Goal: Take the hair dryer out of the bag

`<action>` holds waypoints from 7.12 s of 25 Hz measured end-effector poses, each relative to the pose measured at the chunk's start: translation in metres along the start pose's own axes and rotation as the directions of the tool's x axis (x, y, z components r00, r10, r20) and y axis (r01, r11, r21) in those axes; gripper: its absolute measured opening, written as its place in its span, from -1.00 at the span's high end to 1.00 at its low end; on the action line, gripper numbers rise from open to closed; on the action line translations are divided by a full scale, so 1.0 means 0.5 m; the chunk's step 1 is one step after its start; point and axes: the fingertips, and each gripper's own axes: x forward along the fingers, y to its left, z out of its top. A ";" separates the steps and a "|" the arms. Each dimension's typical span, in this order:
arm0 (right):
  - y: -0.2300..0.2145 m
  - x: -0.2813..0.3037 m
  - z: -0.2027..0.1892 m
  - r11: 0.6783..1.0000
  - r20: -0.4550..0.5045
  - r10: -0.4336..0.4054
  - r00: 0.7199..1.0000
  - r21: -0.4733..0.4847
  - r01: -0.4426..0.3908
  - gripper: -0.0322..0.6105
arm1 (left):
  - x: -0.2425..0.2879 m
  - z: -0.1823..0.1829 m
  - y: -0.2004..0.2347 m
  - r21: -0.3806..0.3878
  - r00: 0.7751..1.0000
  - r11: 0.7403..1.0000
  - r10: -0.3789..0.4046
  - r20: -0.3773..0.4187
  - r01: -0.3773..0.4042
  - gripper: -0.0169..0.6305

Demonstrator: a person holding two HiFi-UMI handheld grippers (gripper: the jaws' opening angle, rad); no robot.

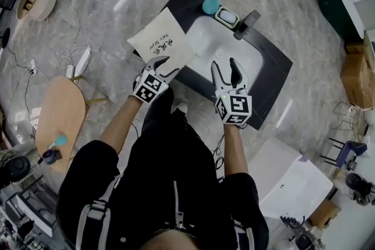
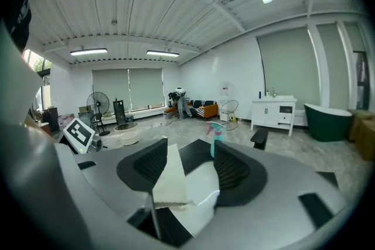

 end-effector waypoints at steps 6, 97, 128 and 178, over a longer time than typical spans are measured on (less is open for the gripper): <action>-0.003 0.003 -0.011 1.000 -0.013 -0.007 1.000 0.006 0.007 0.13 | 0.041 -0.083 -0.013 0.042 0.995 0.999 -0.021 -0.098 0.025 0.22; 0.167 0.160 -0.241 0.946 -0.330 0.323 0.887 0.137 -0.293 0.06 | -0.021 0.015 0.130 -0.158 0.997 0.984 0.077 -0.032 -0.081 0.76; 0.209 0.282 -0.424 0.799 -0.446 0.452 0.772 0.587 -0.129 0.30 | -0.006 0.004 0.149 -0.197 0.998 0.979 0.050 -0.050 -0.059 0.76; 0.204 0.204 -0.440 0.791 -0.439 0.418 0.795 0.607 -0.080 0.62 | 0.001 -0.020 0.128 -0.150 0.996 0.988 0.021 -0.085 -0.033 0.76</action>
